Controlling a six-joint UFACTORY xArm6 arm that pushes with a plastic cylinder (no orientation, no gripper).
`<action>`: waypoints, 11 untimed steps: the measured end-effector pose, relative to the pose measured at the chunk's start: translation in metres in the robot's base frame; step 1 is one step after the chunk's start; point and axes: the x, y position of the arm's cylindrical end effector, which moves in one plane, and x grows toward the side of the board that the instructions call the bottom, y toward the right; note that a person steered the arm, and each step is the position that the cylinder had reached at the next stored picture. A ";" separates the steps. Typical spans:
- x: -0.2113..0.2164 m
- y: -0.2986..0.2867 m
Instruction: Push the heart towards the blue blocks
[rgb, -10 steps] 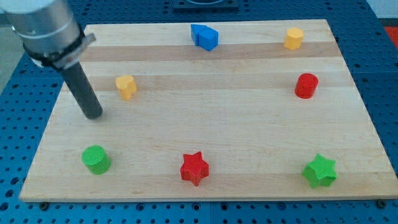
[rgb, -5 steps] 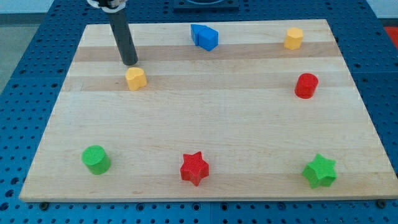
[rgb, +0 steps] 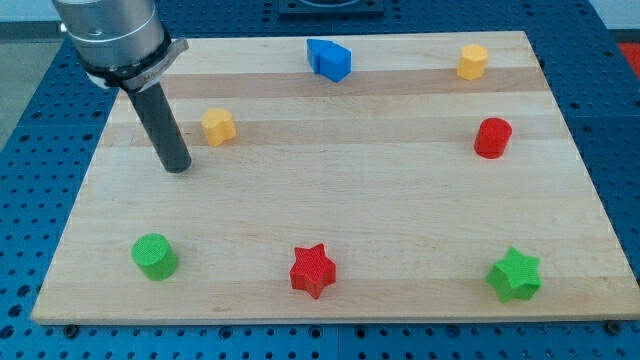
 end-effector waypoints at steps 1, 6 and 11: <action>-0.034 0.028; -0.074 0.091; -0.108 0.083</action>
